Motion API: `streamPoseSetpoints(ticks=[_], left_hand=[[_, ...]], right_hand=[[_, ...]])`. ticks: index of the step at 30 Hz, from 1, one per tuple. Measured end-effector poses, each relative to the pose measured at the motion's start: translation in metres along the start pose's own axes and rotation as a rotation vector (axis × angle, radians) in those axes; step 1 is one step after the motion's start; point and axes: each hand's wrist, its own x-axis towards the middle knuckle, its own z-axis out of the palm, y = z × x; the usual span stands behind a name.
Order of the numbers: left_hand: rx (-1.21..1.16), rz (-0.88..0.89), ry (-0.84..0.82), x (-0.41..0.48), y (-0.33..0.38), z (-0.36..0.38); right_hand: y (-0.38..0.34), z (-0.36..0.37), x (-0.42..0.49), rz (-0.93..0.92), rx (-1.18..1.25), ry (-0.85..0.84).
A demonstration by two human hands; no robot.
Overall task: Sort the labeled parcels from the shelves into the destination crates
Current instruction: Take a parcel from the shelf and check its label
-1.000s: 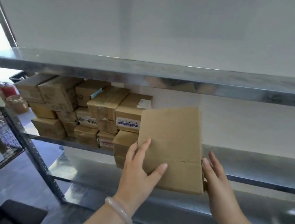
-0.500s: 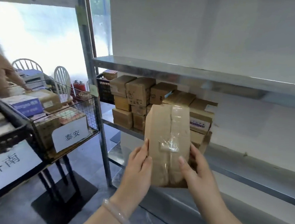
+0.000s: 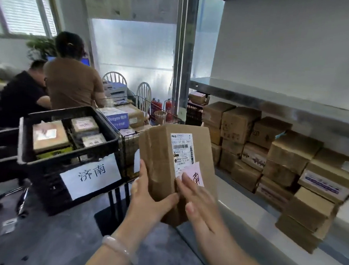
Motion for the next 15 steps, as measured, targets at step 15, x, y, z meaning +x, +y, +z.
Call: streamPoseSetpoints(ticks=[15], left_hand=[[-0.491, -0.132, 0.053, 0.134, -0.004, -0.035]], right_hand=[[0.099, -0.004, 0.185, 0.186, 0.431, -0.061]])
